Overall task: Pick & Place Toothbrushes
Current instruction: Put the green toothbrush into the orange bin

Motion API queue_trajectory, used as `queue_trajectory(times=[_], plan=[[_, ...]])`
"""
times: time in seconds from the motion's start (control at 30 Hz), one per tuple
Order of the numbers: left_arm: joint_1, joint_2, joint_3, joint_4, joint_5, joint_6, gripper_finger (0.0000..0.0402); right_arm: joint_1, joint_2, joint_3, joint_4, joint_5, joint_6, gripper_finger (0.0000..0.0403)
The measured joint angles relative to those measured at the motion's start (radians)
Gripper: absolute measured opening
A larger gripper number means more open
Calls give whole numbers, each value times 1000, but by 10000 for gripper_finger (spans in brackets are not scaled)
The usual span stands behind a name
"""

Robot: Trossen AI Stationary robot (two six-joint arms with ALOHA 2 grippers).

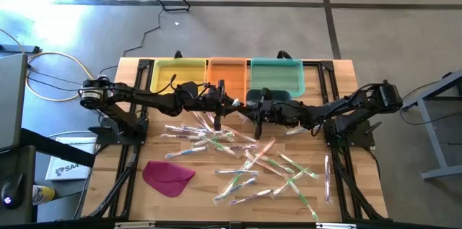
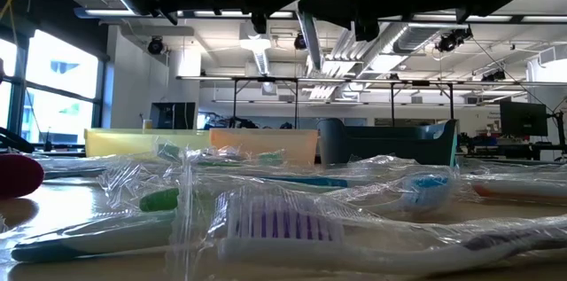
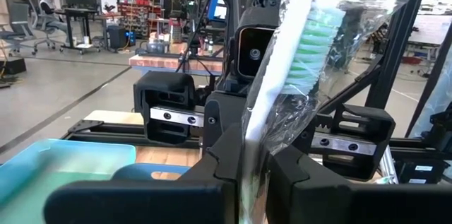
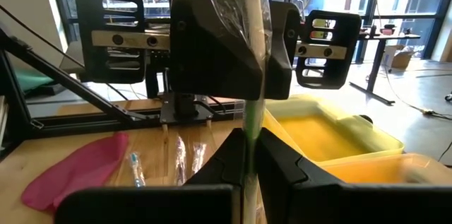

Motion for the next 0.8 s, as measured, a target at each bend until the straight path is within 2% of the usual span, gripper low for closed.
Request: queue_trajectory(times=[0.17, 0.6, 0.8], plan=[[0, 0, 0, 0, 5, 0, 23, 0, 0, 0, 1, -37, 0, 36], [0, 0, 0, 0, 3, 0, 22, 2, 0, 0, -1, -43, 60, 185], [14, -6, 0, -32, 4, 8, 22, 2, -83, 0, -151, -40, 41, 224]])
